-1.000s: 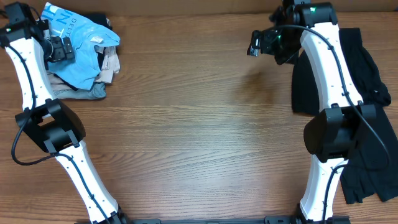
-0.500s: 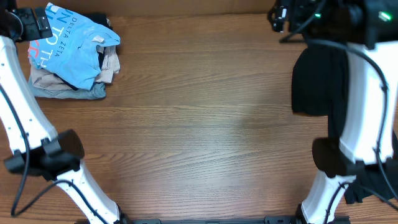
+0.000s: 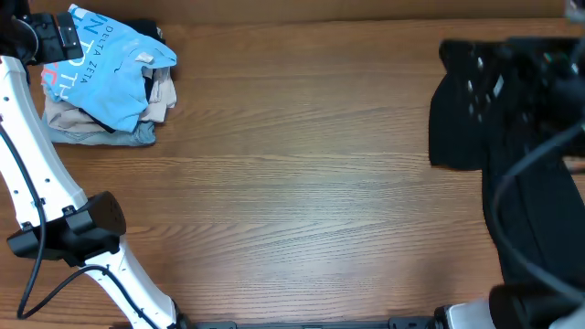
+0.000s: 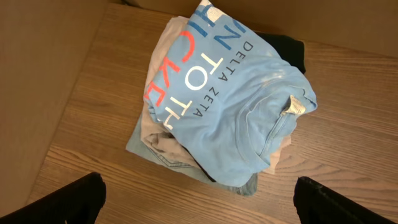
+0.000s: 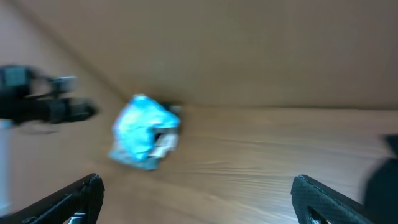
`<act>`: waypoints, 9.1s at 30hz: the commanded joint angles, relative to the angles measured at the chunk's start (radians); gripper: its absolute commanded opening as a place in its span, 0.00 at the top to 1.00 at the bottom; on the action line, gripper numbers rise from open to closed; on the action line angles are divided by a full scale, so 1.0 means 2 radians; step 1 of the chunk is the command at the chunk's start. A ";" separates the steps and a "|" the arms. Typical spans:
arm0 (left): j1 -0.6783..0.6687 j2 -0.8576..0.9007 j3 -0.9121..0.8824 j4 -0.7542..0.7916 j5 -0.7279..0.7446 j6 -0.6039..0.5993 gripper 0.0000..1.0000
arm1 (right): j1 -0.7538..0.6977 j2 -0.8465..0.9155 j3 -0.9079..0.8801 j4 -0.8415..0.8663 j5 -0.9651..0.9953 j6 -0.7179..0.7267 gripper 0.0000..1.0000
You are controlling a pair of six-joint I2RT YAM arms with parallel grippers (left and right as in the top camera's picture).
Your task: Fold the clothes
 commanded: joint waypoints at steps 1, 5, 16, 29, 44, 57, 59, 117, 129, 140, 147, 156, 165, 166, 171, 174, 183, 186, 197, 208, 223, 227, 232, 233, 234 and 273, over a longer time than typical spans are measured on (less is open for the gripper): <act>0.001 0.001 0.000 0.000 0.006 -0.010 0.00 | 0.000 -0.021 0.007 0.001 -0.076 0.012 0.00; 0.001 0.001 0.000 0.000 0.006 -0.010 0.00 | 0.000 -0.036 0.007 0.001 -0.076 0.012 0.00; 0.001 0.001 0.000 0.000 0.006 -0.010 0.00 | 0.000 -0.013 0.006 0.001 0.062 -0.076 0.00; 0.002 0.001 0.000 0.000 0.006 -0.010 0.00 | 0.000 -0.049 -0.233 0.154 0.157 -0.088 0.00; 0.002 0.001 0.000 0.000 0.006 -0.010 0.00 | -0.023 -0.317 -0.820 0.573 0.156 -0.089 0.00; 0.002 0.001 0.000 0.000 0.006 -0.010 0.00 | -0.059 -0.565 -1.215 0.822 0.134 -0.087 0.00; 0.002 0.001 0.000 0.000 0.006 -0.010 0.00 | -0.059 -0.591 -1.248 0.837 0.134 -0.087 0.00; 0.002 0.001 0.000 0.000 0.006 -0.010 0.00 | -0.057 -0.808 -1.426 0.809 0.164 -0.087 0.00; -0.008 -0.009 -0.003 0.000 0.006 -0.010 0.00 | -0.057 -0.808 -1.426 0.809 0.164 -0.087 0.00; -0.082 -0.130 -0.163 0.002 0.006 -0.010 0.00 | -0.057 -0.808 -1.426 0.809 0.164 -0.087 0.00; -0.162 -0.231 -0.308 0.002 0.006 -0.010 0.00 | -0.057 -0.808 -1.426 0.809 0.164 -0.087 0.00; -0.177 -0.337 -0.456 0.036 0.012 -0.006 0.00 | -0.057 -0.808 -1.426 0.809 0.164 -0.087 0.00; -0.159 -0.492 -0.700 0.286 0.107 -0.011 0.00 | -0.057 -0.808 -1.426 0.809 0.164 -0.087 0.00; -0.159 -0.511 -0.728 0.316 0.117 -0.010 0.00 | -0.057 -0.808 -1.426 0.809 0.164 -0.087 0.00; -0.159 -0.613 -0.881 0.457 0.128 -0.010 0.00 | -0.057 -0.808 -1.426 0.809 0.164 -0.087 0.00; -0.159 -0.676 -0.970 0.533 0.128 -0.010 0.00 | -0.057 -0.808 -1.426 0.809 0.164 -0.087 0.00; -0.158 -0.859 -1.192 0.719 0.116 -0.010 0.00 | -0.057 -0.808 -1.426 0.809 0.164 -0.087 0.00; -0.158 -0.918 -1.235 0.727 0.103 -0.010 0.00 | -0.057 -0.808 -1.426 0.809 0.164 -0.087 0.00; -0.158 -1.030 -1.331 0.745 0.092 -0.009 0.00 | -0.057 -0.808 -1.426 0.809 0.164 -0.087 0.00; -0.157 -1.075 -1.362 0.710 0.092 -0.006 0.00 | -0.057 -0.808 -1.426 0.809 0.164 -0.087 0.00; -0.158 -1.074 -1.362 0.706 0.094 -0.006 0.00 | -0.057 -0.808 -1.426 0.809 0.164 -0.087 0.00; -0.158 -1.074 -1.362 0.706 0.094 -0.006 0.00 | -0.057 -0.808 -1.426 0.809 0.164 -0.087 0.00; -0.158 -1.074 -1.362 0.706 0.094 -0.006 0.00 | -0.057 -0.808 -1.426 0.809 0.164 -0.087 0.00; -0.158 -1.074 -1.362 0.706 0.094 -0.006 0.00 | -0.057 -0.808 -1.426 0.809 0.164 -0.087 0.00; -0.158 -1.074 -1.362 0.706 0.094 -0.006 0.00 | -0.057 -0.808 -1.426 0.809 0.164 -0.087 0.00; -0.158 -1.074 -1.362 0.706 0.094 -0.006 0.00 | -0.057 -0.808 -1.426 0.809 0.164 -0.087 0.00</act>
